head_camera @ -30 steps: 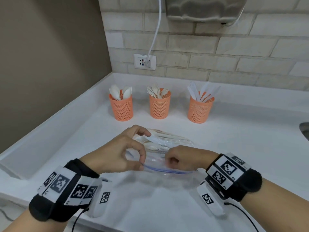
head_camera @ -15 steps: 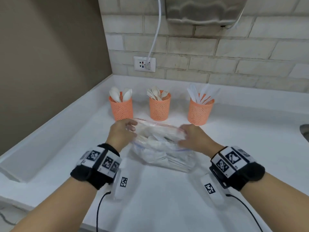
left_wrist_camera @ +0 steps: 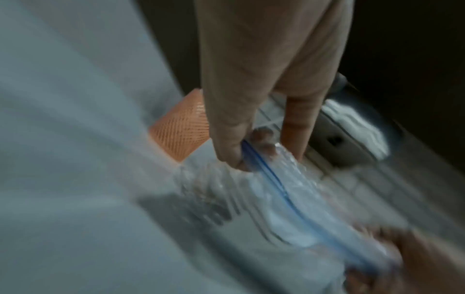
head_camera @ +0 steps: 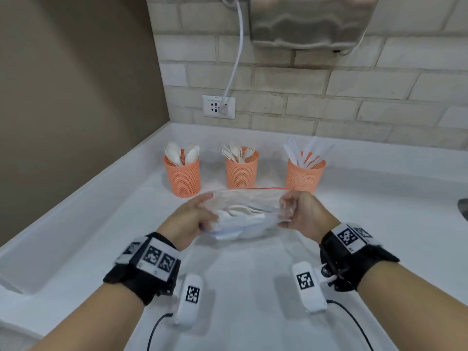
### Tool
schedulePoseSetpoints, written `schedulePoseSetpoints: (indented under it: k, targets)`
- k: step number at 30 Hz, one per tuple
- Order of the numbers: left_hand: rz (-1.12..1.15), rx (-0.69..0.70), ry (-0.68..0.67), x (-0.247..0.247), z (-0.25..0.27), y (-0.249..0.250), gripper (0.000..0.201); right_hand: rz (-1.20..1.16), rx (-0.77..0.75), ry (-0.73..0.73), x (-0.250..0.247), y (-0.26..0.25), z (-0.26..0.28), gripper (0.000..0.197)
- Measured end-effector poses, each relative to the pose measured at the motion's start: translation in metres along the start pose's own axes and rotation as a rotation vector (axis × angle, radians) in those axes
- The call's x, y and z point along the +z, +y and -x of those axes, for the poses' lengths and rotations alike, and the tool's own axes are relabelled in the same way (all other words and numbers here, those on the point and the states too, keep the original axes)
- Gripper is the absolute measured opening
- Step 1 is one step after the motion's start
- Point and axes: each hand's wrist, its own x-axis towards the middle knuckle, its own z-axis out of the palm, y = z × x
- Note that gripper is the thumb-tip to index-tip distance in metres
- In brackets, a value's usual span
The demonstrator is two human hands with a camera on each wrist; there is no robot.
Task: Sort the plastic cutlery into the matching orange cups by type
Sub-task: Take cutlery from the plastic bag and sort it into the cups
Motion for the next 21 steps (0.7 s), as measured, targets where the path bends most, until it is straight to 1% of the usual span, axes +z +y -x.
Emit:
schedulePoseSetpoints:
  k: [1, 2, 3, 4, 5, 6, 7, 8, 9, 10, 11, 12, 13, 14, 15, 17, 19, 21]
  targets:
    - [-0.164, 0.020, -0.014, 0.000, -0.001, -0.005, 0.070, 0.150, -0.016, 0.059, 0.001, -0.001, -0.001, 0.015]
    - [-0.294, 0.048, -0.022, 0.001, 0.000, -0.007, 0.085, 0.302, -0.073, 0.112, 0.004, -0.004, 0.000, 0.003]
    - [-0.382, 0.068, -0.029, 0.002, 0.001, -0.008, 0.096, 0.452, -0.193, 0.177, 0.006, -0.008, 0.001, 0.013]
    - [-0.434, 0.081, -0.044, 0.002, 0.001, -0.008, 0.104, 0.556, -0.377, 0.221, 0.009, -0.011, 0.001, 0.027]
    - [-0.462, 0.092, -0.061, 0.003, 0.001, -0.007, 0.108, 0.616, -0.598, 0.213, 0.016, -0.016, 0.006, 0.033]
    - [-0.471, 0.113, -0.078, 0.005, 0.000, -0.005, 0.111, 0.668, -0.786, 0.145, 0.025, -0.020, 0.012, 0.032]
    - [-0.482, 0.142, -0.088, 0.008, -0.001, -0.003, 0.113, 0.733, -0.889, 0.015, 0.035, -0.020, 0.016, 0.028]
    - [-0.499, 0.188, -0.089, 0.012, -0.002, -0.002, 0.114, 0.844, -0.918, -0.117, 0.043, -0.016, 0.018, 0.023]
    - [-0.525, 0.228, -0.082, 0.015, -0.002, 0.000, 0.115, 1.008, -0.874, -0.205, 0.050, -0.011, 0.016, 0.019]
    - [-0.548, 0.269, -0.071, 0.018, -0.003, 0.001, 0.115, 1.203, -0.814, -0.230, 0.052, -0.005, 0.011, 0.020]
    - [-0.567, 0.298, -0.054, 0.019, -0.005, 0.002, 0.115, 1.384, -0.729, -0.213, 0.051, 0.000, 0.003, 0.027]
    - [-0.583, 0.318, -0.037, 0.018, -0.007, 0.002, 0.115, 1.519, -0.607, -0.201, 0.048, 0.003, -0.005, 0.038]
    - [-0.608, 0.316, -0.025, 0.017, -0.009, 0.002, 0.114, 1.614, -0.473, -0.227, 0.044, 0.006, -0.012, 0.050]
    - [-0.654, 0.307, -0.015, 0.016, -0.011, 0.001, 0.114, 1.683, -0.376, -0.267, 0.042, 0.007, -0.017, 0.061]
    - [-0.705, 0.284, -0.006, 0.015, -0.012, 0.000, 0.113, 1.730, -0.324, -0.295, 0.042, 0.008, -0.022, 0.068]
    - [-0.777, 0.230, 0.011, 0.012, -0.014, -0.003, 0.113, 1.773, -0.333, -0.292, 0.045, 0.008, -0.027, 0.071]
    - [-0.860, 0.150, 0.010, 0.008, -0.016, -0.005, 0.114, 1.781, -0.363, -0.298, 0.049, 0.007, -0.028, 0.067]
    - [-0.955, 0.054, 0.002, 0.004, -0.015, -0.005, 0.115, 1.763, -0.337, -0.333, 0.051, 0.006, -0.029, 0.065]
